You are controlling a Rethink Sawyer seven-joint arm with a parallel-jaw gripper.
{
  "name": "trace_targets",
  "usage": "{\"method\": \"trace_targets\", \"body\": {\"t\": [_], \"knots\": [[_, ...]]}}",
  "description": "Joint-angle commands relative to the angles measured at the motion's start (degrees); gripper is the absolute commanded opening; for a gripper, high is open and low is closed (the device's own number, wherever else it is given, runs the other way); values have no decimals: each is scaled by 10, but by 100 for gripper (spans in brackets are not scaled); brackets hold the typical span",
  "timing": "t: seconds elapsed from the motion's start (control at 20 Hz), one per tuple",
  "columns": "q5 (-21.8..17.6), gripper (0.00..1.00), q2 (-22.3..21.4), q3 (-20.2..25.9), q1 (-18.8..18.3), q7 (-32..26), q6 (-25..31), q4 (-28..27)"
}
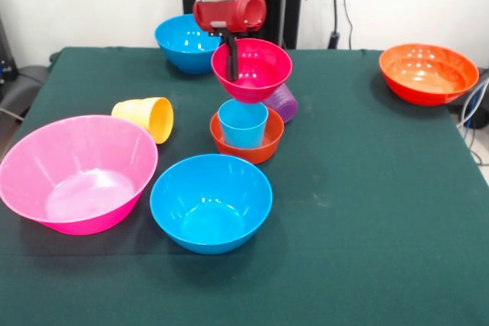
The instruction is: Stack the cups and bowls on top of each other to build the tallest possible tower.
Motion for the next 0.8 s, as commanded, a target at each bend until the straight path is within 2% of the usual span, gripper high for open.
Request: {"method": "trace_targets", "body": {"t": [0.05, 0.45, 0.6, 0.8], "knots": [[-23, 0, 33, -5, 29, 13, -3, -26], [-17, 0, 68, -60, 70, 26, -86, -21], [-24, 0, 70, -61, 66, 19, -85, -30], [-46, 0, 60, -34, 34, 0, -45, -46]]}}
